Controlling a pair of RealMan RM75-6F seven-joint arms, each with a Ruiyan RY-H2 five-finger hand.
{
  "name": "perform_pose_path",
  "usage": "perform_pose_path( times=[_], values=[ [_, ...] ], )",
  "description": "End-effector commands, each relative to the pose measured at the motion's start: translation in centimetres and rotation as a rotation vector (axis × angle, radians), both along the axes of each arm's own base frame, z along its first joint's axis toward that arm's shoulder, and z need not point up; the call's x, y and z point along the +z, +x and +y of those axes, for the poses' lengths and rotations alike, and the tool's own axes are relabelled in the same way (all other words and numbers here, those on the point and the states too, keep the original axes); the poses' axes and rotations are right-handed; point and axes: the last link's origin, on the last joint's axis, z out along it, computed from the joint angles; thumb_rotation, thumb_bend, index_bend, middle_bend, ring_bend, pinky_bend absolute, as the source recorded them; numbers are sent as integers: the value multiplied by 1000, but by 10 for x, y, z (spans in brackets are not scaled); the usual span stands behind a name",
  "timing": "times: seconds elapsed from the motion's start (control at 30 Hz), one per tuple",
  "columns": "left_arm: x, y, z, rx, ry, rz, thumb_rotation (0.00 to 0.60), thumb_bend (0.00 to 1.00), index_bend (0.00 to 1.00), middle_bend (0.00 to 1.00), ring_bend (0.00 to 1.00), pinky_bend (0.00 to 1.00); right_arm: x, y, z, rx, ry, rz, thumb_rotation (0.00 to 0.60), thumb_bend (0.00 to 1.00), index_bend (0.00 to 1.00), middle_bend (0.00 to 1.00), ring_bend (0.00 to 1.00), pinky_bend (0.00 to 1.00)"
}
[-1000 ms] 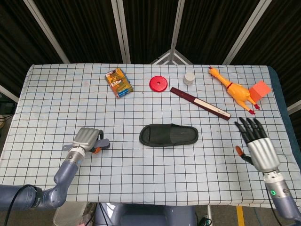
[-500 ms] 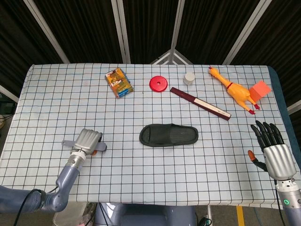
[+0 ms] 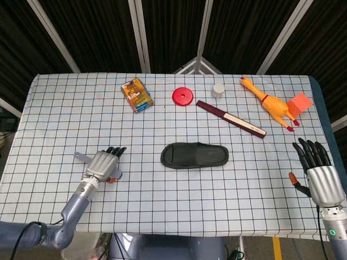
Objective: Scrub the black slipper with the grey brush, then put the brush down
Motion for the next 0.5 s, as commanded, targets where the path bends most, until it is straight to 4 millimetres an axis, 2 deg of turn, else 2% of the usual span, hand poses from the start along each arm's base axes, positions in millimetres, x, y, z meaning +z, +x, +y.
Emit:
perform_pose_path(
  times=[0.03, 0.2, 0.23, 0.3, 0.4, 0.5],
  values=[
    [42, 1, -9, -42, 61, -145, 600, 0, 42, 104, 115, 310, 6, -1, 1, -3, -20, -12, 600, 401, 0, 51, 0, 64],
    [100, -7, -29, -69, 133, -360, 600, 0, 37, 107, 113, 304, 11, -2, 2, -11, -42, -13, 600, 402, 0, 51, 0, 63],
    [118, -15, -38, -84, 174, -376, 600, 0, 37, 109, 113, 295, 12, -2, 3, -16, -45, -7, 600, 402, 0, 51, 0, 60],
    [140, -32, -52, -92, 239, -380, 600, 0, 37, 112, 107, 262, 14, -3, 5, -25, -52, 3, 600, 402, 0, 48, 0, 49],
    [169, -81, -89, -18, 367, -360, 600, 0, 41, 112, 73, 204, 17, -6, 7, -54, -68, 20, 600, 402, 0, 35, 0, 21],
    [183, -119, -119, 56, 481, -393, 600, 0, 47, 111, 34, 159, 17, -11, 8, -113, -64, 61, 600, 401, 0, 18, 0, 3]
  ],
)
